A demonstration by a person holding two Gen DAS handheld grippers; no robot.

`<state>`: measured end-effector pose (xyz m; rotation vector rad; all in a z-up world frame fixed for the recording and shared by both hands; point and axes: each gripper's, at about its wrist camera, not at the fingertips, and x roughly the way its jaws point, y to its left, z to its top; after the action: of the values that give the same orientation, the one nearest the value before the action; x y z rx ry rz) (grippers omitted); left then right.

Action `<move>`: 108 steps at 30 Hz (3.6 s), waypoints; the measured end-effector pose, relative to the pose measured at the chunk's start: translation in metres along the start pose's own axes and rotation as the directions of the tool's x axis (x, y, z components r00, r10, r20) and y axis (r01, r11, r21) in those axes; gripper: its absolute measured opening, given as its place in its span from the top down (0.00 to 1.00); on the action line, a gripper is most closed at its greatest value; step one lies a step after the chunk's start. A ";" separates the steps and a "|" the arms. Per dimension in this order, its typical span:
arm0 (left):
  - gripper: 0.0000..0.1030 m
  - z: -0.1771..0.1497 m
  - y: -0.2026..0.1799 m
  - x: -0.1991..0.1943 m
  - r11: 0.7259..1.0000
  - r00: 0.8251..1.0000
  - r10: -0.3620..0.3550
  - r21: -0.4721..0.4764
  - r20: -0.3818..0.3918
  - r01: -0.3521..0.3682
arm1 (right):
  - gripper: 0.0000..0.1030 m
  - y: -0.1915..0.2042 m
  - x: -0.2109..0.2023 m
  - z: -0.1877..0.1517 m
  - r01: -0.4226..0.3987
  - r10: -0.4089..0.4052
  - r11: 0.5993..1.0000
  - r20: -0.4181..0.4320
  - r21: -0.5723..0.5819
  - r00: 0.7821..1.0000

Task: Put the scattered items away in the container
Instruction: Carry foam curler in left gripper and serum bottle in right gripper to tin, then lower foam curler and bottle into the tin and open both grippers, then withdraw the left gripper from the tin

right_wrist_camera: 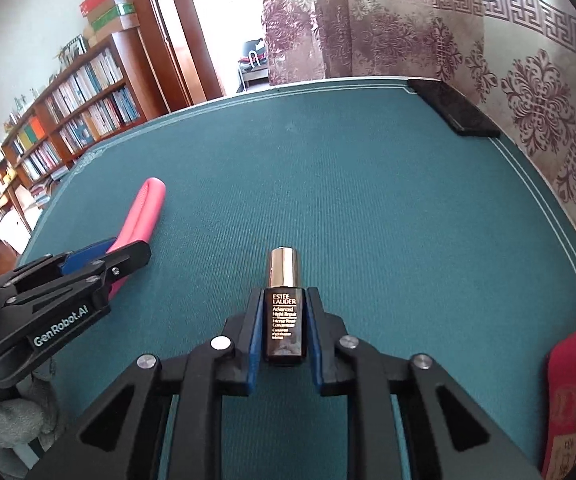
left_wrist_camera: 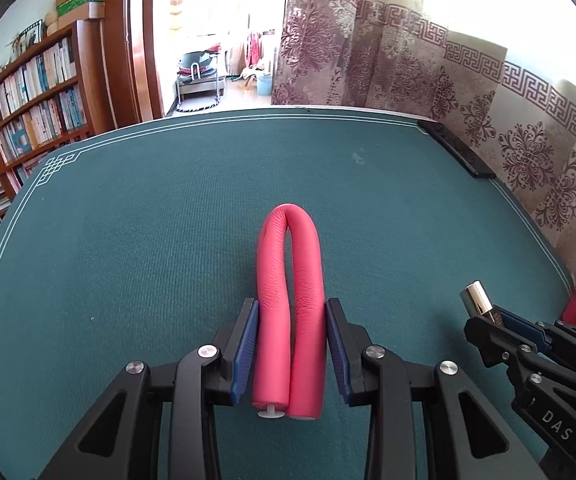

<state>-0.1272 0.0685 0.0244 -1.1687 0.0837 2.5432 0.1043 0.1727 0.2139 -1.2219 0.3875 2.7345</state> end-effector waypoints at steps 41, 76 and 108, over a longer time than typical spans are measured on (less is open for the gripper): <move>0.65 -0.038 -0.200 -0.100 0.929 0.970 -0.240 0.295 0.023 0.223 | 0.79 -0.128 -0.232 -0.096 0.094 -0.159 0.970 0.294 0.224 0.943; 0.65 -0.055 -0.338 -0.113 0.775 0.900 -0.427 0.475 -0.090 0.416 | 0.79 -0.193 -0.270 -0.142 0.231 -0.337 0.903 0.266 0.362 0.903; 0.00 -0.056 -0.298 -0.153 0.876 0.922 -0.377 0.360 0.095 0.321 | 0.23 -0.187 -0.277 -0.159 0.238 -0.337 0.893 0.216 0.381 0.916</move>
<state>0.1035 0.2950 0.1272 -0.7611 0.2368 2.1807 0.4427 0.3061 0.2839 -0.7256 0.5730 2.3967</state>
